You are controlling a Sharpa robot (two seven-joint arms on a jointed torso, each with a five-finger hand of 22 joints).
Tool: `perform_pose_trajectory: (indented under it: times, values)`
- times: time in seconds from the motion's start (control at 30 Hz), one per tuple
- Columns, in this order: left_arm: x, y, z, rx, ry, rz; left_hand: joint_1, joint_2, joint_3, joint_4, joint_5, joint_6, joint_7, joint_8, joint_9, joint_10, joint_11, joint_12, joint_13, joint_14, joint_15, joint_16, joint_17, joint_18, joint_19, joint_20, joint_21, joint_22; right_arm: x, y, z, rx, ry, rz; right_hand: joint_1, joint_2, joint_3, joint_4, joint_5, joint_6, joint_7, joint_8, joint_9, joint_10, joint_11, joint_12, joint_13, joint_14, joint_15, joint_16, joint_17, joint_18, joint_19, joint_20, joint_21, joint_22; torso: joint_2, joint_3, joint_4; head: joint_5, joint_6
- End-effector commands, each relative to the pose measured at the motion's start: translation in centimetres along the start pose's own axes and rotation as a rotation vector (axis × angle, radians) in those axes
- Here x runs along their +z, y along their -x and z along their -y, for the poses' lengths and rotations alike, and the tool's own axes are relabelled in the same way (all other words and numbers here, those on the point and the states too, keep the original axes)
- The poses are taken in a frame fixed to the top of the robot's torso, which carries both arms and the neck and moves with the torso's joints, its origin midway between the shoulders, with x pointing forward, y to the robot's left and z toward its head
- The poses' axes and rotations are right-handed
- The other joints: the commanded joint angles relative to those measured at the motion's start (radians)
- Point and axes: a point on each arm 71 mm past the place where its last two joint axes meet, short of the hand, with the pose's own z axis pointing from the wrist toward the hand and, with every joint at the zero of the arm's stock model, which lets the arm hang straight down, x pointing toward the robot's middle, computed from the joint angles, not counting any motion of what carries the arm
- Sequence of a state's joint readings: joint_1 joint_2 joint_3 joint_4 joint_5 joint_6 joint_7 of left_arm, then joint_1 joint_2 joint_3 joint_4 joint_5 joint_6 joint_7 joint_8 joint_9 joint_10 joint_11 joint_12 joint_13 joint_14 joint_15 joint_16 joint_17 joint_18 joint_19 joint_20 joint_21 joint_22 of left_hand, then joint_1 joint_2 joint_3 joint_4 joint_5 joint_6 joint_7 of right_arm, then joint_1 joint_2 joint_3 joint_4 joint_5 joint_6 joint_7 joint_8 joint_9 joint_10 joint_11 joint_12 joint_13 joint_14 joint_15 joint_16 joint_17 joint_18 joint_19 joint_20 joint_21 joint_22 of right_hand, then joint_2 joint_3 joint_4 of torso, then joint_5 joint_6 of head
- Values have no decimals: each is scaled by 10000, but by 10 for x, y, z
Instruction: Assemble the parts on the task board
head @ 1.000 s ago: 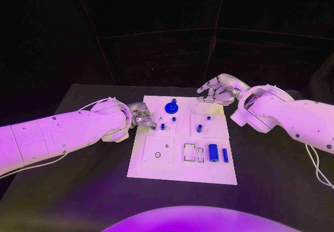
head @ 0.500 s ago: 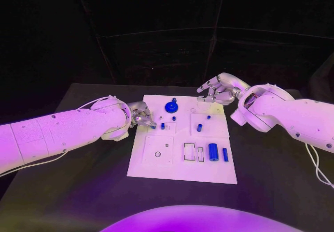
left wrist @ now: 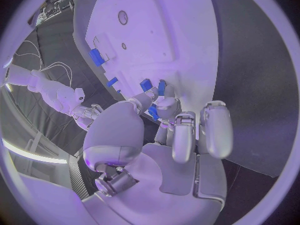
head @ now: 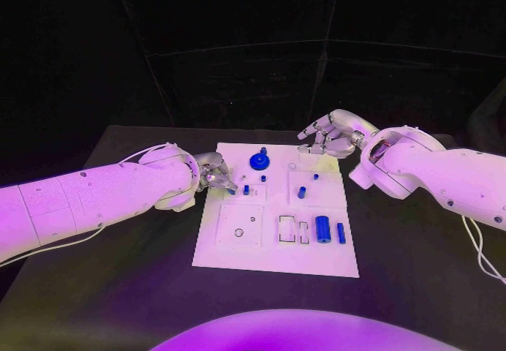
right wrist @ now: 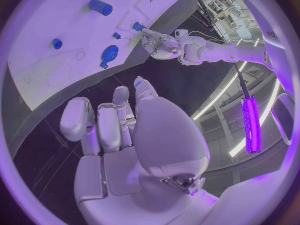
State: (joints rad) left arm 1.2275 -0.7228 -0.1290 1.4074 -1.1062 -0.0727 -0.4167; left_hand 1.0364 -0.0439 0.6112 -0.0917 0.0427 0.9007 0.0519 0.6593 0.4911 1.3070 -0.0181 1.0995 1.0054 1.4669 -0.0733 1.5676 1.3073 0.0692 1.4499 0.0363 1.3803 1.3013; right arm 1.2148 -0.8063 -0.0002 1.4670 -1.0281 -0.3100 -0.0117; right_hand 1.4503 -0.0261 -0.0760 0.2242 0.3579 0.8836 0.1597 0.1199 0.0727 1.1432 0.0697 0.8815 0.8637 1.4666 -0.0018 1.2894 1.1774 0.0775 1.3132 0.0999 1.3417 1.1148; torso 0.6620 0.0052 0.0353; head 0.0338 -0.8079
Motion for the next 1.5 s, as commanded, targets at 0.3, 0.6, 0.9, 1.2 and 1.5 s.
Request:
perform_pose_trajectory:
  times: [0.3, 0.6, 0.9, 1.2, 1.5]
  values:
    - [2, -7, 1, 118, 281, -542, -543, -217, -434, 396, 63, 121, -49, -42, -90, 0, -53, 23, -26, 1039, -69, 32, 2635, -76, 49, -56, 5, -7, 0, 1, -1, 9, 86, -19, 22, 60, -37, -49, -59, -80, 0, 63, -4, -84, -10, -99, -43, 191, -81, -85, -25, 179, -62, -8, -71, -41, -5, -11, 10, -25, -49]
    - [2, -7, 0, 114, 399, -522, -714, -257, -592, 534, 64, 213, -76, -2, -111, 15, -74, 58, 5, 1039, -86, 32, 2635, -81, 64, -71, 17, 21, 0, 1, -1, 9, 92, -15, 12, 63, -41, -41, -60, -83, 1, 64, -4, -88, -8, -104, -48, 190, -80, -89, -29, 181, -69, -7, -80, -55, -6, -7, 7, -31, -51]
    - [4, -4, -3, 34, 510, -337, -1041, -297, -810, 792, 62, 217, -66, 15, -143, -9, -69, 43, -25, 1039, -93, 32, 2635, -79, 61, -85, -1, 9, 0, 1, -1, 10, 95, -3, -7, 67, -50, -26, -58, -89, 4, 63, -5, -98, -5, -117, -62, 188, -78, -98, -36, 183, -76, -7, -90, -68, 1, -4, 0, -36, -49]
    - [4, -1, -4, -292, 388, -64, -1899, -667, -1801, 1434, 52, 82, 21, -12, -210, -195, 7, -150, -279, 1039, -47, 32, 2635, -72, 51, -56, -42, -21, 0, 1, -1, 7, 93, 3, -24, 70, -59, -12, -54, -96, 6, 62, -7, -102, -3, -120, -67, 184, -76, -111, -49, 184, -80, -6, -97, -77, -5, -12, 7, -65, -32]
    - [1, 4, -8, -1299, -68, 333, -1950, -756, -3138, 1942, 55, -568, 235, -305, -409, -973, 185, -983, -1259, 1039, 79, 32, 2635, -71, 43, 48, -79, -44, 0, 1, 0, 1, 83, 13, -36, 71, -66, -3, -43, -102, 8, 62, -8, -96, -2, -109, -58, 185, -75, -110, -44, 185, -82, -5, -102, -83, -6, -9, 7, -90, -11]
